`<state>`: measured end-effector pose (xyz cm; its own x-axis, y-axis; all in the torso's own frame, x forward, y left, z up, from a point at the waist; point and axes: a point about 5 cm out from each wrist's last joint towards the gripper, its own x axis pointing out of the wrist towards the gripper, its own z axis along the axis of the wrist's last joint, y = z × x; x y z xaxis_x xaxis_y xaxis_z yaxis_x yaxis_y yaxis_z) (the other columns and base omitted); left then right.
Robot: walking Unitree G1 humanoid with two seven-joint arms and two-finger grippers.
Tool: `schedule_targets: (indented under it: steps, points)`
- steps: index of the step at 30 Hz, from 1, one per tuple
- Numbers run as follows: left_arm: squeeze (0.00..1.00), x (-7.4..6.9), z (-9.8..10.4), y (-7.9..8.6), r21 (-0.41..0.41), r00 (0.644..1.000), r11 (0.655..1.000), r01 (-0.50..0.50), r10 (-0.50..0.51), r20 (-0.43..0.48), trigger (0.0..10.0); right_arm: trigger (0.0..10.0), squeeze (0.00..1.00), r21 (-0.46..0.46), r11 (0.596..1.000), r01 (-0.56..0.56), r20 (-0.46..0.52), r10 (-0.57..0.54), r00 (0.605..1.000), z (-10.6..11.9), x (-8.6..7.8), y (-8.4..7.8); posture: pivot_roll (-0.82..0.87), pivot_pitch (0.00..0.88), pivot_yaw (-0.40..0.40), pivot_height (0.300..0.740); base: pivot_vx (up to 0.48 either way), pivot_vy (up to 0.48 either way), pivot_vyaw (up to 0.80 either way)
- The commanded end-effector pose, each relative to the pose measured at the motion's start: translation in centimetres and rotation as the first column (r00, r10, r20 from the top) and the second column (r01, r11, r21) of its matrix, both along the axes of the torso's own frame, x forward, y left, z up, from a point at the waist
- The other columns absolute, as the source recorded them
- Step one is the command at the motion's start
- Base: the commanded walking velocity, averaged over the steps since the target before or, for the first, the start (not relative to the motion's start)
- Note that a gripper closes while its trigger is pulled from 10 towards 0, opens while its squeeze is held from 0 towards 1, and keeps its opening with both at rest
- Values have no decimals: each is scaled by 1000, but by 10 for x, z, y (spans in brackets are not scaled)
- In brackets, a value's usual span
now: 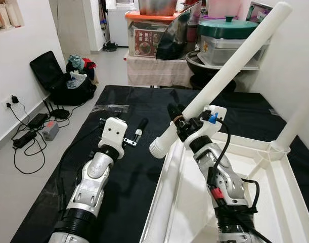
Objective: Building children table
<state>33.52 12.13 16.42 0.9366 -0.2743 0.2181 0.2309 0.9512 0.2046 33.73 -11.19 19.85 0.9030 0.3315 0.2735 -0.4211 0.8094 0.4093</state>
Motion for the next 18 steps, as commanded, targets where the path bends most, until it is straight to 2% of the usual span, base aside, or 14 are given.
schedule_targets:
  steps: [1, 8, 18]
  points:
    - [0, 0, -1, 0, -3, 1000, 1000, 13, -13, -6, 10000, 0, 0, 1, 1000, 15, 14, -15, 1000, 2, -1, -3, 7, 0, -41, 740, -322, 0, 0]
    - [0, 1, 0, -1, -4, 1000, 1000, 19, -19, -5, 10000, 0, 0, 2, 1000, 19, 14, -19, 1000, 2, -1, -3, 18, 0, -45, 740, -310, 0, 0]
    - [0, -2, -2, 2, -5, 1000, 1000, 11, -11, -2, 10000, 0, 0, 5, 1000, 20, 14, -20, 1000, 3, -4, -5, 32, 0, -53, 740, 0, 0, 0]
